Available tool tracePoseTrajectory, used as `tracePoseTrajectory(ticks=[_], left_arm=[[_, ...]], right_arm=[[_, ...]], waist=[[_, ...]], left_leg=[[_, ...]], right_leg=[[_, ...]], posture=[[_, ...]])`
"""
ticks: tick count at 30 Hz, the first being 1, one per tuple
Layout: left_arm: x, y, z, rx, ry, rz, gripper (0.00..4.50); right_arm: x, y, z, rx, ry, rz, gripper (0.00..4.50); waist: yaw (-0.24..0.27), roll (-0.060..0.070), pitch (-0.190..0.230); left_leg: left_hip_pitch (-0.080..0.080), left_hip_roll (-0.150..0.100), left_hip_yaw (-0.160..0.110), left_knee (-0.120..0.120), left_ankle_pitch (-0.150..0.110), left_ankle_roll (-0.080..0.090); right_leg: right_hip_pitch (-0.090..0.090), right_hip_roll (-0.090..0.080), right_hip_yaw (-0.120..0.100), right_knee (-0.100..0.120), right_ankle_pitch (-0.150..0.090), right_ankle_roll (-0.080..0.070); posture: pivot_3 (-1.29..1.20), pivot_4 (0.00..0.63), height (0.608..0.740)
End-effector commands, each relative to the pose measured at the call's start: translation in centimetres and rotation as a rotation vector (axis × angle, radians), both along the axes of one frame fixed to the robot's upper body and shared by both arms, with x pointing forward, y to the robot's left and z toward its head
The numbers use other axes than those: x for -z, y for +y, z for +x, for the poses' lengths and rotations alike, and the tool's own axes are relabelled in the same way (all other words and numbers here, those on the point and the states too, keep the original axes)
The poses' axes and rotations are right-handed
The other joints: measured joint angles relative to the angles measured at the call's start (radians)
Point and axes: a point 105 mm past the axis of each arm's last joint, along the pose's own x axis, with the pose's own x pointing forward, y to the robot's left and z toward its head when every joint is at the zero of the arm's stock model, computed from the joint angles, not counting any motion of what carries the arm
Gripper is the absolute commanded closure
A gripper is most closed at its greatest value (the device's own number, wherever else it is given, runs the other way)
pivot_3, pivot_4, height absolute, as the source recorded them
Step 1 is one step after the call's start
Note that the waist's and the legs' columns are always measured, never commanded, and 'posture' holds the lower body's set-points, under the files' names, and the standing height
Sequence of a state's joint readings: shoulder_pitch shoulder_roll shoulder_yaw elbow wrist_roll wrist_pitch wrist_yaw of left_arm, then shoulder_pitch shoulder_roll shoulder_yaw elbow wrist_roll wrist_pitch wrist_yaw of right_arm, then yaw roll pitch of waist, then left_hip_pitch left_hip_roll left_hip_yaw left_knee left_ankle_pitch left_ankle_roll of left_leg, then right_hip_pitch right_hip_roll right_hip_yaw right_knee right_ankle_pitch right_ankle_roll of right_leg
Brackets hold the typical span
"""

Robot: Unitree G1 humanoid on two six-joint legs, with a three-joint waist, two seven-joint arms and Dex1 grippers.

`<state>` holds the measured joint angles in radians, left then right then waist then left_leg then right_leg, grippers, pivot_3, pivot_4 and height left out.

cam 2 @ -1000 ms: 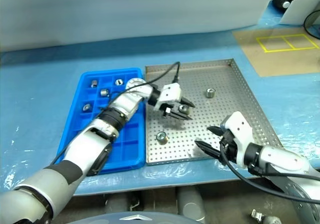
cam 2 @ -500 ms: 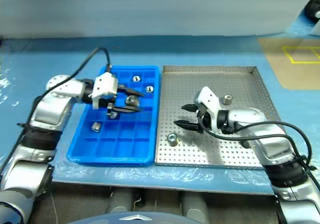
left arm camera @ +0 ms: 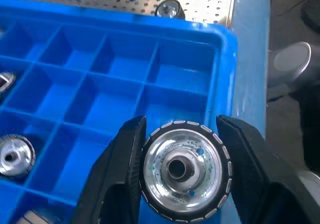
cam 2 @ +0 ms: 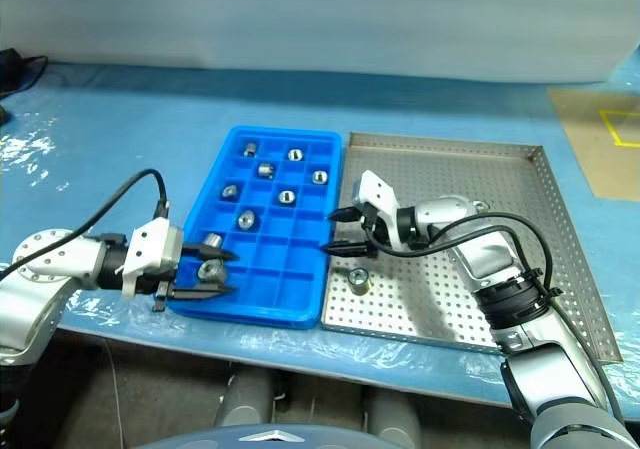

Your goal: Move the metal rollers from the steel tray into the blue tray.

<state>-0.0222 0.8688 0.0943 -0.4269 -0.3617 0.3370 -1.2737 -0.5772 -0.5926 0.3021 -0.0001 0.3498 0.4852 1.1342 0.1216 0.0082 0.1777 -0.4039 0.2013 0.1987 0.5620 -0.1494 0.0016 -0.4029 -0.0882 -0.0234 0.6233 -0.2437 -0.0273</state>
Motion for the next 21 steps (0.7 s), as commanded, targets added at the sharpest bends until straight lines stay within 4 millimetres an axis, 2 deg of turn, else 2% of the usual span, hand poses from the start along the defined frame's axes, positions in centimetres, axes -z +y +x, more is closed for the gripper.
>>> tracePoseTrajectory(ticks=[1, 6, 17, 19, 21], left_arm=[[-1.0, 0.5, 0.4, -0.047, -0.052, -0.005, 2.6], [-0.2, 1.0, 1.5, -0.098, -0.062, -0.002, 2.6], [1.8, -0.1, 1.1, -0.021, 0.005, 0.009, 2.6], [2.3, 0.7, 2.2, -0.068, -0.013, 0.035, 2.6], [2.7, 1.2, 2.8, -0.084, -0.022, 0.05, 1.88]], right_arm=[[-0.8, 0.4, 0.2, -0.027, -0.04, 0.01, 1.15], [-0.8, 0.1, 0.3, -0.022, -0.047, 0.004, 1.15], [-0.7, -0.6, -0.1, 0.019, -0.05, -0.002, 1.15], [-0.7, -0.7, -0.1, 0.027, -0.051, -0.002, 1.15], [-0.7, -0.8, -0.1, 0.036, -0.054, -0.001, 1.15]], waist=[[0.004, 0.0, 0.0], [0.007, 0.0, 0.0], [0.004, 0.0, 0.0], [0.004, 0.0, 0.0], [0.003, 0.0, -0.001]], left_leg=[[0.0, 0.001, 0.0, 0.0, 0.0, 0.0], [0.0, 0.001, 0.0, -0.001, 0.001, -0.001], [-0.001, 0.004, 0.0, -0.001, 0.001, -0.002], [0.0, 0.004, 0.0, -0.001, 0.001, -0.002], [0.0, 0.005, 0.0, -0.001, 0.002, -0.003]], right_leg=[[0.0, 0.0, 0.0, 0.0, 0.0, 0.0], [-0.001, 0.001, 0.0, 0.001, 0.0, 0.0], [-0.002, 0.005, 0.001, 0.0, 0.0, -0.001], [-0.002, 0.005, 0.001, 0.001, 0.0, -0.001], [-0.002, 0.006, 0.001, 0.002, 0.0, -0.001]], posture=[[0.2, 0.15, 0.74], [0.18, 0.15, 0.74], [0.13, 0.15, 0.74], [0.13, 0.15, 0.74], [0.12, 0.15, 0.74]])
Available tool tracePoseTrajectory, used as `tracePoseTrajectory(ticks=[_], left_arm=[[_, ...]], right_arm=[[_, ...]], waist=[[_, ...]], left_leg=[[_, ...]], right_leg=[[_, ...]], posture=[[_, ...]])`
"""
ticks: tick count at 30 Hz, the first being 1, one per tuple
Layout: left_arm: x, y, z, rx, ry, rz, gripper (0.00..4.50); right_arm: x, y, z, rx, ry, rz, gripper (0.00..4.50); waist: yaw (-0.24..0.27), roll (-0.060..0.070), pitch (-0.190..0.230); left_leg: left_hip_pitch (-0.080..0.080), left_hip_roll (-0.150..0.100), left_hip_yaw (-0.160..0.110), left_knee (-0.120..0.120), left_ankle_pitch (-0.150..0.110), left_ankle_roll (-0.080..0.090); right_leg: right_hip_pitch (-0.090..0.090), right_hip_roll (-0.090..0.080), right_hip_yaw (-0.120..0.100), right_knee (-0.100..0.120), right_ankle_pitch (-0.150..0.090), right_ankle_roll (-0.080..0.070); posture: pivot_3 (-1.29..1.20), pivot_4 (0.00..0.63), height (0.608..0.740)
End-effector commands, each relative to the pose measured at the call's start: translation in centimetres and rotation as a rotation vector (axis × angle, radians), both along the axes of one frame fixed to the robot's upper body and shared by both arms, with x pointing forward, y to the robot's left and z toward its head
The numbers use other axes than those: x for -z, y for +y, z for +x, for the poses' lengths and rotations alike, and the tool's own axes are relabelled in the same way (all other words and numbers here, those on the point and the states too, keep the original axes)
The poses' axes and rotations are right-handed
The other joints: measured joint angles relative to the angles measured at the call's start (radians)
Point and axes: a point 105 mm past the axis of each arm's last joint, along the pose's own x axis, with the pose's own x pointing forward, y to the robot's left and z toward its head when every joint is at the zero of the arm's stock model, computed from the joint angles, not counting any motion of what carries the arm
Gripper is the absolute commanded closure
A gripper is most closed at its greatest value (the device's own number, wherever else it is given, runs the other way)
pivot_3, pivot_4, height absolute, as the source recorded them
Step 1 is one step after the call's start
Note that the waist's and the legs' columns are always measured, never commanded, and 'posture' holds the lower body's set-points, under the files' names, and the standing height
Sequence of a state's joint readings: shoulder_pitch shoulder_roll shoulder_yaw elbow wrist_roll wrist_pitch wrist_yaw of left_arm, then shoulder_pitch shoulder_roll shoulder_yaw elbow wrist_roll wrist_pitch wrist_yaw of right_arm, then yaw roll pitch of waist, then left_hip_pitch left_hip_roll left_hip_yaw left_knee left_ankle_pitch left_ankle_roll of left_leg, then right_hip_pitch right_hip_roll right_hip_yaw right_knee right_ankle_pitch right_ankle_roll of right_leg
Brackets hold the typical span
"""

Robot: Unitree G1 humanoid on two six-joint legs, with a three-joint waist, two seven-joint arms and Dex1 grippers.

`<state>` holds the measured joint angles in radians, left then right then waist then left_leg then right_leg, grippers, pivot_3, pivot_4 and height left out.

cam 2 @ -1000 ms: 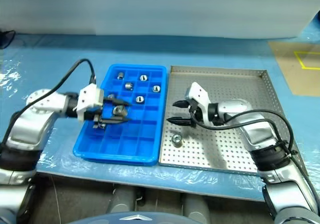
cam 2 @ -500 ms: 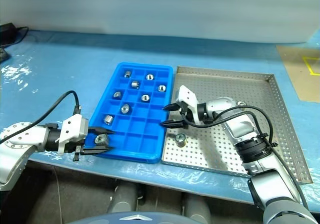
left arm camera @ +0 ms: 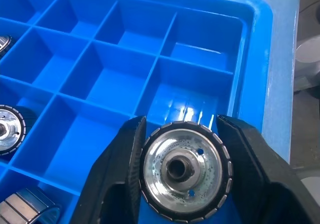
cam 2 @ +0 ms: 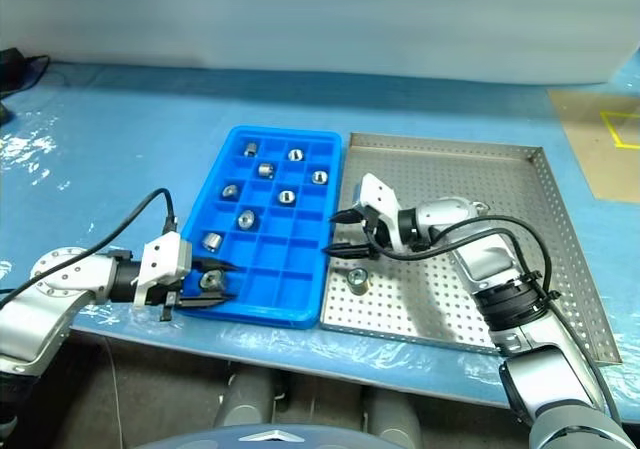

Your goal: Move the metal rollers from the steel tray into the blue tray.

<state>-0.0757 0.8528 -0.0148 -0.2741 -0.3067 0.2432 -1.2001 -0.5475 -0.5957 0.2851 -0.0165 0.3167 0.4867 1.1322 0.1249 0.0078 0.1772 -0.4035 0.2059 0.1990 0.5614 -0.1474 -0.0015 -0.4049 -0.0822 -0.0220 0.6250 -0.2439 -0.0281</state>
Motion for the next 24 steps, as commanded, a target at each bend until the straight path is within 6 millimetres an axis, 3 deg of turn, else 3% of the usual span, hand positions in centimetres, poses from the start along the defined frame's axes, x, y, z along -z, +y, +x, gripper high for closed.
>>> tracePoseTrajectory(ticks=[1, 9, 15, 19, 24], left_arm=[[0.7, 0.8, 1.0, -0.023, -0.036, 0.048, 1.62], [0.1, -0.4, 1.5, -0.004, -0.073, 0.011, 1.62], [-2.7, -1.5, 2.0, 0.024, -0.122, -0.06, 1.62], [-7.0, -3.1, 1.6, 0.082, -0.15, -0.196, 1.62], [-5.7, -3.9, 0.5, 0.14, -0.081, -0.183, 1.62]], right_arm=[[-1.2, -0.2, 0.1, 0.015, -0.05, 0.023, 1.15], [-1.1, -0.2, 0.0, 0.03, -0.053, 0.029, 1.15], [-1.2, -0.5, 0.1, 0.042, -0.056, 0.031, 1.15], [-0.8, -1.9, -0.6, 0.051, -0.018, -0.002, 1.15], [0.6, -3.2, -3.2, 0.007, 0.072, -0.059, 1.15]], waist=[[-0.001, 0.0, 0.0], [-0.003, 0.0, -0.001], [-0.002, 0.0, -0.001], [0.002, -0.001, -0.001], [-0.005, 0.0, -0.001]], left_leg=[[0.0, 0.0, 0.0, 0.0, 0.0, -0.001], [0.0, 0.001, 0.0, 0.0, 0.0, -0.001], [0.0, 0.001, 0.0, 0.0, 0.001, -0.001], [-0.001, 0.001, 0.0, 0.001, 0.001, -0.002], [0.0, 0.0, 0.0, 0.001, 0.001, -0.002]], right_leg=[[0.0, 0.0, 0.0, 0.0, 0.0, 0.0], [0.0, 0.002, 0.001, 0.0, 0.0, -0.001], [0.0, 0.001, 0.001, 0.001, 0.0, -0.001], [0.0, 0.001, 0.0, 0.002, 0.0, -0.001], [0.0, 0.001, 0.001, -0.001, 0.0, -0.001]], posture=[[0.11, 0.15, 0.74], [0.1, 0.15, 0.74], [0.09, 0.15, 0.74], [0.07, 0.15, 0.74], [0.05, 0.15, 0.74]])
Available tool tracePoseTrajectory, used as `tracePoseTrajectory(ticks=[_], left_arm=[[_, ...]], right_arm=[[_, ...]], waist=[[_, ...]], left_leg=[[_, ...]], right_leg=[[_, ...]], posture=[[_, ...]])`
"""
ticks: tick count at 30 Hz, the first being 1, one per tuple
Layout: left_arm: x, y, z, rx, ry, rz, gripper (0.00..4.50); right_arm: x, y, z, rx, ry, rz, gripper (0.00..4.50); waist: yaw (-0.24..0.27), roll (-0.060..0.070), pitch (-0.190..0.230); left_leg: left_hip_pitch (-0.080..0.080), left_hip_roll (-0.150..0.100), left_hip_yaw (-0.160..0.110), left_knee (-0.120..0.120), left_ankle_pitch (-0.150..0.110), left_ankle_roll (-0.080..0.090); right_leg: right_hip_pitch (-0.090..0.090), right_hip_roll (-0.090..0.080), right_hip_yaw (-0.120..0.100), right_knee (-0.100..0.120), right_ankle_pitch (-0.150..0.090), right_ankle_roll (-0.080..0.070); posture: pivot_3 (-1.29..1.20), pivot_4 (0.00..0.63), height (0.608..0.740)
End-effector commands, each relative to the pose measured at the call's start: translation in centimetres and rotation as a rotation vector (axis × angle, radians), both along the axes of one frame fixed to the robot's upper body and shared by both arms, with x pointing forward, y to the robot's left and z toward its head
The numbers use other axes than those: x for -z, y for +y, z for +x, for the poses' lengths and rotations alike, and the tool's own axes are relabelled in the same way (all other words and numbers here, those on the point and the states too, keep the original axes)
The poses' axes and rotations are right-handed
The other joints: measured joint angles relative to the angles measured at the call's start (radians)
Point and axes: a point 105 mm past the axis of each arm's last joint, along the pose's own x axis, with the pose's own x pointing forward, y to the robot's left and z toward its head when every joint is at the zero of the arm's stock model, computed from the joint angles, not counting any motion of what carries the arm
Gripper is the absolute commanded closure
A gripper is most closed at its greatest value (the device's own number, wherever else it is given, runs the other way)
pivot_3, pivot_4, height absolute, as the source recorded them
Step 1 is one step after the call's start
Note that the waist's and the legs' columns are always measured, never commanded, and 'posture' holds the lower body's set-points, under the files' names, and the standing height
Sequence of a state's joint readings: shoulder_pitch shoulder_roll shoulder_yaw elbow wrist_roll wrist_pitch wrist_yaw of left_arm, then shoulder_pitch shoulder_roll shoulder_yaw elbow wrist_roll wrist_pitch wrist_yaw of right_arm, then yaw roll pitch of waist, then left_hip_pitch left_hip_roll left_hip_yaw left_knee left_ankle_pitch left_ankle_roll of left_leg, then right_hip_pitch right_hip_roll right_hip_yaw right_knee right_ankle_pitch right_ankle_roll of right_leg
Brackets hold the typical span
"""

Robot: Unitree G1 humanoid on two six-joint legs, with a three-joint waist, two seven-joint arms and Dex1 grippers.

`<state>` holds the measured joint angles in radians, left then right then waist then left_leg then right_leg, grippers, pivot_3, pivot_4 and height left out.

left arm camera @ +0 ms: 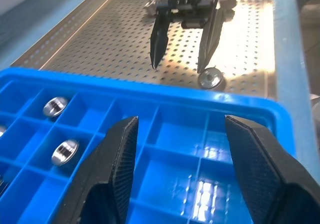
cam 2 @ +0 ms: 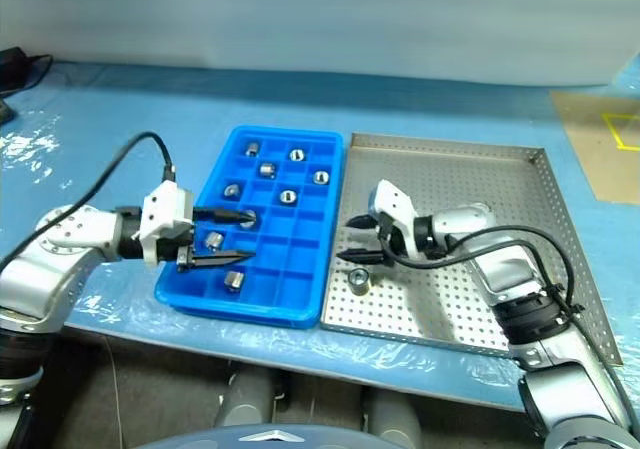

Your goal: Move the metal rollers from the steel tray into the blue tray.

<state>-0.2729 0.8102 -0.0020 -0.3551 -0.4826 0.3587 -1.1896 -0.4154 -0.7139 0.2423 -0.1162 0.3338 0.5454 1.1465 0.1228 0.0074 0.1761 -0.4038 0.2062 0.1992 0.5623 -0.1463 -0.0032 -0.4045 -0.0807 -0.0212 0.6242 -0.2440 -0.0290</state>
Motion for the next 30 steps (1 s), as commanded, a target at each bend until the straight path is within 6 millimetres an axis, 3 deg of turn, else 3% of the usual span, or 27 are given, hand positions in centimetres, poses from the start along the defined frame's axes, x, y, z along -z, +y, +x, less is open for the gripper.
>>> tracePoseTrajectory(ticks=[1, 9, 22, 25, 28, 30], left_arm=[[0.8, -0.5, -0.6, 0.033, 0.027, 0.009, 1.62], [2.8, -1.0, -0.4, 0.048, 0.066, 0.013, 1.62], [3.0, -1.3, -0.5, 0.061, 0.056, 0.026, 1.62], [2.6, -1.5, -0.4, 0.059, 0.05, 0.03, 1.56], [2.4, -1.6, -0.4, 0.057, 0.046, 0.033, 1.56], [2.3, -1.7, -0.4, 0.058, 0.046, 0.035, 1.56]], right_arm=[[-0.9, 0.1, -1.8, -0.064, 0.01, 0.012, 1.15], [0.7, 0.5, -2.2, -0.04, 0.05, 0.014, 1.15], [4.0, -0.1, -1.5, 0.004, 0.094, -0.032, 1.15], [4.2, -0.1, -1.5, 0.002, 0.076, -0.03, 1.74], [4.1, 0.0, -1.2, 0.013, 0.056, -0.028, 2.69], [4.1, 0.0, -0.9, 0.016, 0.039, -0.034, 2.69]], waist=[[-0.005, 0.0, 0.0], [-0.007, 0.0, 0.0], [-0.022, 0.0, 0.0], [-0.023, 0.0, 0.0], [-0.024, 0.0, 0.0], [-0.025, 0.0, 0.0]], left_leg=[[0.0, 0.0, 0.0, 0.0, 0.0, 0.0], [0.003, 0.002, 0.0, 0.0, 0.0, -0.001], [0.002, 0.002, 0.0, 0.0, 0.0, -0.001], [0.003, 0.002, 0.0, 0.0, 0.0, -0.001], [0.003, 0.002, 0.0, 0.0, 0.0, -0.001], [0.003, 0.002, 0.0, 0.0, 0.0, -0.001]], right_leg=[[0.0, 0.001, 0.0, 0.0, 0.0, 0.0], [0.0, 0.004, 0.001, 0.002, 0.001, -0.002], [0.0, 0.004, 0.001, 0.002, 0.001, -0.002], [0.0, 0.004, 0.001, 0.002, 0.001, -0.002], [0.001, 0.004, 0.001, 0.002, 0.001, -0.002], [0.001, 0.004, 0.001, 0.002, 0.001, -0.002]], posture=[[0.05, 0.15, 0.74], [0.03, 0.15, 0.74], [0.04, 0.15, 0.74], [0.04, 0.15, 0.74], [0.03, 0.15, 0.74], [0.03, 0.15, 0.74]])
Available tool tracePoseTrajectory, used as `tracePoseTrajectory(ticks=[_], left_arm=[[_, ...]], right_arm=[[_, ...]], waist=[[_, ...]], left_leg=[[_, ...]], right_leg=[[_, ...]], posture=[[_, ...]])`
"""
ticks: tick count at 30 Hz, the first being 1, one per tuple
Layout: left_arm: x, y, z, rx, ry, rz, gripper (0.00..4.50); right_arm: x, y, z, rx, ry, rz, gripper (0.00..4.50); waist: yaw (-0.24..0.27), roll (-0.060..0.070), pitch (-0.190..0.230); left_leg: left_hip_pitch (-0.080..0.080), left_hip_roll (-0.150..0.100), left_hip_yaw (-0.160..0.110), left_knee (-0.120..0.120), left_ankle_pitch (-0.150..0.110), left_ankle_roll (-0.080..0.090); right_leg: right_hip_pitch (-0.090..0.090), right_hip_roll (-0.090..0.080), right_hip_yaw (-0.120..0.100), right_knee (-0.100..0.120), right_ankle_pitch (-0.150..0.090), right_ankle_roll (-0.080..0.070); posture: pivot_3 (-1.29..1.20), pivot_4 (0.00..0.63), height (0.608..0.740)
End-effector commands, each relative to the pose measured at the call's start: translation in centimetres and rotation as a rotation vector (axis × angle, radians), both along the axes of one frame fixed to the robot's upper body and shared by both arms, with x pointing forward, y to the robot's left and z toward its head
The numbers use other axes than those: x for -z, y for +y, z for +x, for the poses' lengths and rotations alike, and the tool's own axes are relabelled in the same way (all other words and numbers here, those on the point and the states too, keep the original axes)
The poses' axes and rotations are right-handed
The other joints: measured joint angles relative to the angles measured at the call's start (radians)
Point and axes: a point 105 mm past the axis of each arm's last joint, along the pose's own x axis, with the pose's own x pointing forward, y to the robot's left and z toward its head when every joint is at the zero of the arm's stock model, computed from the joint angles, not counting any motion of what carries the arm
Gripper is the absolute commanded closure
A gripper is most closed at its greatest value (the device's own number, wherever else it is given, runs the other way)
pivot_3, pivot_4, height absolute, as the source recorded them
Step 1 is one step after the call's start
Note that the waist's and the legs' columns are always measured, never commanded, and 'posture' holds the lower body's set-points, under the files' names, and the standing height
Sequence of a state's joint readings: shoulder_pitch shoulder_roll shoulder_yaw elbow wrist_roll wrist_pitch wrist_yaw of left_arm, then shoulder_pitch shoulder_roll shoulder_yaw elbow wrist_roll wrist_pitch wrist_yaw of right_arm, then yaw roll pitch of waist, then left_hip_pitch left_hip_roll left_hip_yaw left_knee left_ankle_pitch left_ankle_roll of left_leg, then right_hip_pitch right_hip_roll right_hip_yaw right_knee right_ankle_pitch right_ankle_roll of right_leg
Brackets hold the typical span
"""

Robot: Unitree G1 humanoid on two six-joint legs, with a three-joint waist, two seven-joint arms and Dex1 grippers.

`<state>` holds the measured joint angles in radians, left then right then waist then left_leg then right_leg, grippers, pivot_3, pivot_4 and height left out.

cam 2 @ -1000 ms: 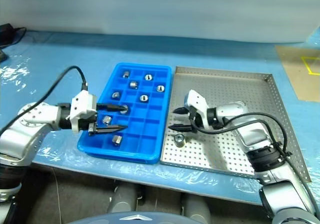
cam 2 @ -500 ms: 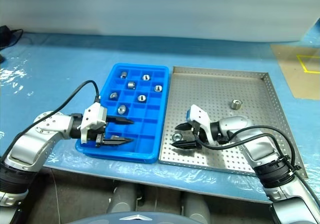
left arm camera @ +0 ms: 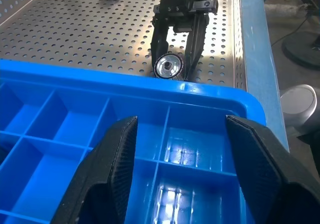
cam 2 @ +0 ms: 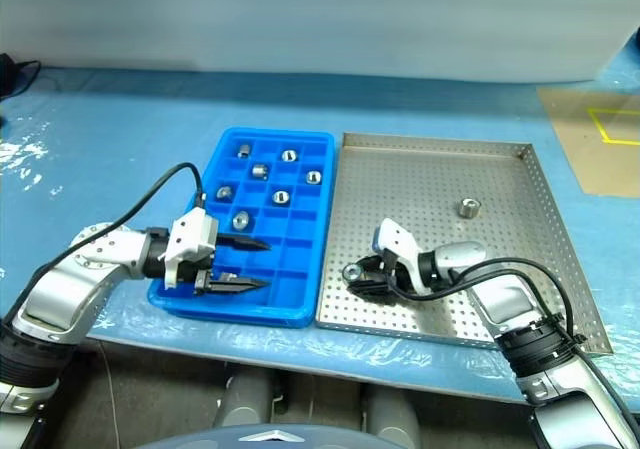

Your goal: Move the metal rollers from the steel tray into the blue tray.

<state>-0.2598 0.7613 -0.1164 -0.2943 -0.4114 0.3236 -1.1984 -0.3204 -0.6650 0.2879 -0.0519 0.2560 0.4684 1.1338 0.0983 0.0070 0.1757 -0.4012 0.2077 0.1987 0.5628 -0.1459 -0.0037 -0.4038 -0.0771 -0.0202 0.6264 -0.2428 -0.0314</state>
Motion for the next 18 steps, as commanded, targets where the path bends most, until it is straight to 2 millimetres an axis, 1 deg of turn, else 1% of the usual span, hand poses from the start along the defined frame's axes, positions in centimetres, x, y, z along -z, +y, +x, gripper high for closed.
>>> tracePoseTrajectory(ticks=[1, 3, 5, 7, 11, 13, 14, 16, 18], left_arm=[[-1.0, -0.5, -0.3, 0.025, -0.04, 0.006, 1.56], [-1.1, -0.5, -0.3, 0.026, -0.041, 0.013, 1.56], [-1.3, -0.4, -0.2, 0.02, -0.043, 0.012, 1.56], [-1.9, -0.1, 0.2, -0.001, -0.057, 0.008, 1.56], [-3.9, 1.7, 2.1, -0.095, -0.104, -0.015, 1.56], [-4.4, 2.5, 2.7, -0.132, -0.114, -0.02, 1.56], [-4.4, 2.9, 2.8, -0.149, -0.113, -0.019, 1.56], [-3.9, 3.8, 2.8, -0.177, -0.119, 0.007, 1.56], [-3.7, 4.4, 2.7, -0.201, -0.122, 0.018, 1.56]], right_arm=[[-0.3, 0.0, 0.3, 0.003, -0.033, 0.01, 2.69], [-0.6, 0.1, 0.3, -0.001, -0.028, 0.025, 2.84], [-0.6, 0.0, 0.8, 0.022, -0.068, 0.004, 2.85], [-1.2, 0.2, 0.7, 0.004, -0.07, 0.02, 2.85], [-3.6, 0.4, 1.7, 0.007, -0.128, 0.047, 2.85], [-4.6, 0.5, 2.0, -0.006, -0.156, 0.05, 2.85], [-5.3, 0.6, 2.3, -0.007, -0.176, 0.057, 2.85], [-6.5, 1.3, 2.5, -0.024, -0.209, 0.083, 2.85], [-7.3, 2.0, 2.8, -0.041, -0.239, 0.099, 2.85]], waist=[[-0.001, 0.0, 0.0], [-0.001, 0.0, 0.0], [-0.001, 0.0, 0.0], [-0.001, 0.0, 0.0], [-0.001, 0.0, 0.0], [-0.002, 0.0, 0.0], [-0.003, 0.0, 0.0], [-0.003, 0.0, 0.0], [-0.001, 0.0, 0.0]], left_leg=[[0.0, 0.0, 0.0, 0.0, 0.0, 0.0], [0.0, 0.0, 0.0, 0.0, 0.0, 0.0], [0.0, 0.0, 0.0, 0.0, 0.0, 0.0], [0.0, 0.0, 0.0, 0.0, 0.0, 0.0], [0.0, 0.0, 0.0, 0.001, 0.0, 0.0], [0.0, 0.0, 0.0, 0.002, 0.0, 0.0], [0.0, 0.0, 0.0, 0.002, 0.0, 0.0], [0.0, 0.0, 0.0, 0.002, 0.0, 0.0], [0.0, 0.0, 0.0, 0.002, 0.0, 0.0]], right_leg=[[0.0, 0.0, 0.0, 0.0, 0.0, 0.0], [0.0, 0.0, 0.0, 0.0, 0.0, 0.0], [0.0, 0.0, 0.0, 0.0, 0.0, 0.0], [0.0, 0.0, 0.0, 0.0, 0.0, 0.0], [0.0, 0.0, 0.0, 0.001, 0.0, 0.0], [0.0, 0.0, 0.0, 0.003, 0.0, 0.0], [-0.001, 0.0, 0.0, 0.003, 0.0, 0.0], [-0.001, 0.0, 0.0, 0.003, 0.0, 0.0], [-0.001, 0.0, 0.0, 0.003, 0.0, -0.001]], posture=[[0.03, 0.15, 0.74], [0.03, 0.15, 0.74], [0.03, 0.15, 0.74], [0.03, 0.15, 0.74], [0.05, 0.15, 0.74], [0.06, 0.15, 0.74], [0.06, 0.15, 0.74], [0.07, 0.15, 0.74], [0.08, 0.15, 0.74]])
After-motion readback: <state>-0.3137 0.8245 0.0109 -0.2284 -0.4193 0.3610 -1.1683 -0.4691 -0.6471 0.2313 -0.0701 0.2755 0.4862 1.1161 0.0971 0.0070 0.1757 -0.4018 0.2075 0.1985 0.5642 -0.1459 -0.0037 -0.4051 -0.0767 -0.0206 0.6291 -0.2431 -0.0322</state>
